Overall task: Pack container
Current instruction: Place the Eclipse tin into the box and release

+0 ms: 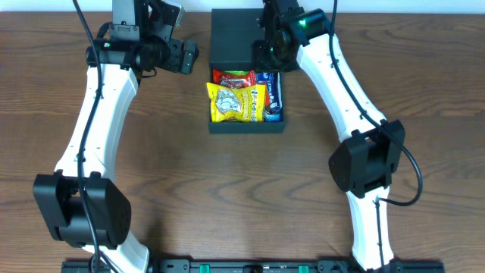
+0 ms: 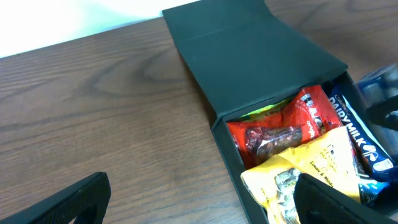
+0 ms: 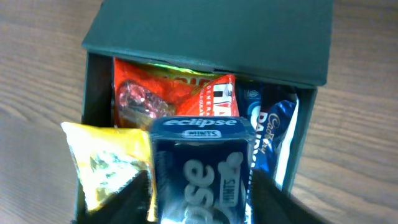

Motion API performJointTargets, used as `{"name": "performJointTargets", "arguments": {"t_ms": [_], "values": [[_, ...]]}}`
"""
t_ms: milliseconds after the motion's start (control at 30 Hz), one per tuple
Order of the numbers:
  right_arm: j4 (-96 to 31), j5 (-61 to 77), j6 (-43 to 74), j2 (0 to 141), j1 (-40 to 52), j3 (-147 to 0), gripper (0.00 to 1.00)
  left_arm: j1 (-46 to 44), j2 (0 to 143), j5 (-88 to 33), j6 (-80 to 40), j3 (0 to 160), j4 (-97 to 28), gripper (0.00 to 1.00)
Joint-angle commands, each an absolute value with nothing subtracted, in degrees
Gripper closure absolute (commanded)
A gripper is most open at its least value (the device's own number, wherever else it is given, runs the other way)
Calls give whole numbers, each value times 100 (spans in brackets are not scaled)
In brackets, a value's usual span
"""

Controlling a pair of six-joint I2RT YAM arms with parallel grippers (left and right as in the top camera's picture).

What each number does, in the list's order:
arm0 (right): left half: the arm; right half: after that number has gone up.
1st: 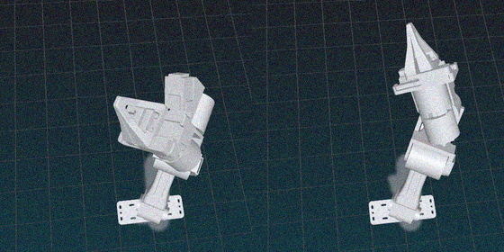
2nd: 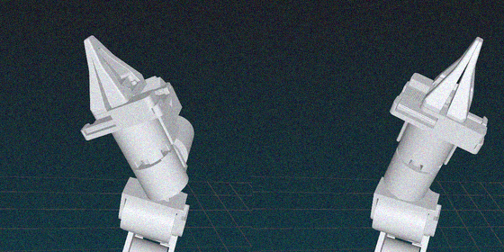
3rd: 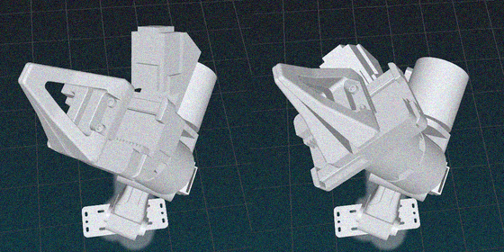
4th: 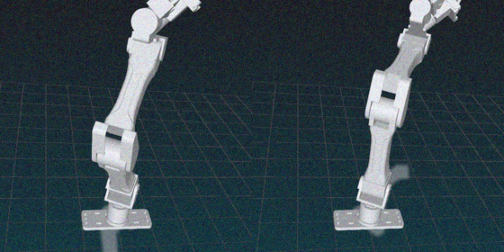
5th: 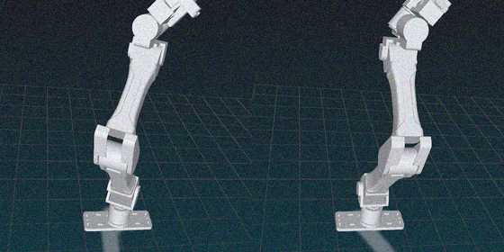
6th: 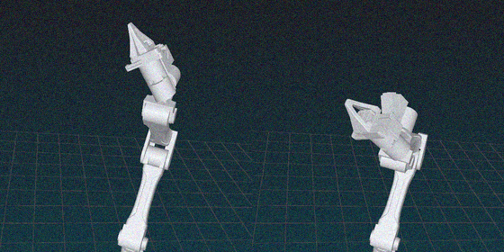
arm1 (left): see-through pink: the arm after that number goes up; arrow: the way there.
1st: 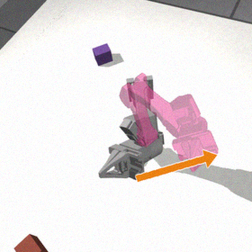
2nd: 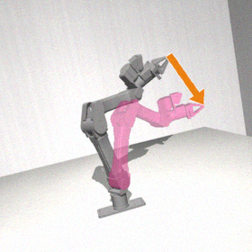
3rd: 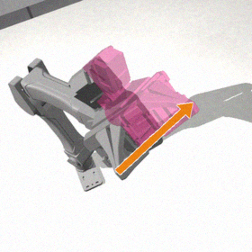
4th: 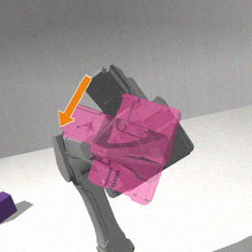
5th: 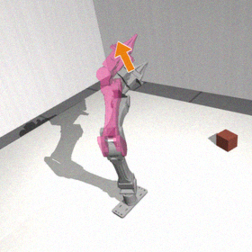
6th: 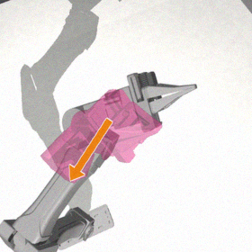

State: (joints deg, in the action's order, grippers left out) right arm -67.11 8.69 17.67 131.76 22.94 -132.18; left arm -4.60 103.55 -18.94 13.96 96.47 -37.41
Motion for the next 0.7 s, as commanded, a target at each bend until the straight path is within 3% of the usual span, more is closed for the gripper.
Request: {"name": "performJointTargets", "arguments": {"t_ms": [0, 33, 100, 300, 333, 367, 433, 467, 667], "values": [[-6705, 794, 1820, 13242, 2329, -13190, 26, -445, 10307, -1896, 1481, 9778, -3754, 5], [-6698, 792, 1820, 13242, 2311, -13190, 20, -445, 10307, -1900, 1481, 9778, -3745, 5], [-6683, 794, 1820, 13240, 2281, -13192, 18, -445, 10307, -1914, 1479, 9778, -3743, 5], [-6543, 792, 1820, 13163, 2058, -13233, 18, -445, 10307, -1914, 1483, 9778, -3741, 5], [-6482, 792, 1820, 13157, 2012, -13233, 22, -445, 10307, -1909, 1487, 9778, -3736, 0], [-6401, 792, 1820, 13157, 1951, -13233, 37, -445, 10313, -1907, 1566, 9778, -3726, 27], [-6302, 792, 1824, 13157, 1806, -13231, 99, -440, 10342, -1907, 1673, 9778, -3658, 80], [-6257, 792, 1833, 13157, 1712, -13231, 98, -440, 10374, -1907, 1671, 9776, -3597, 94], [-6086, 281, 1841, 13159, 1201, -13229, 98, -443, 10639, -1894, 1673, 9776, -3098, 94]]}}
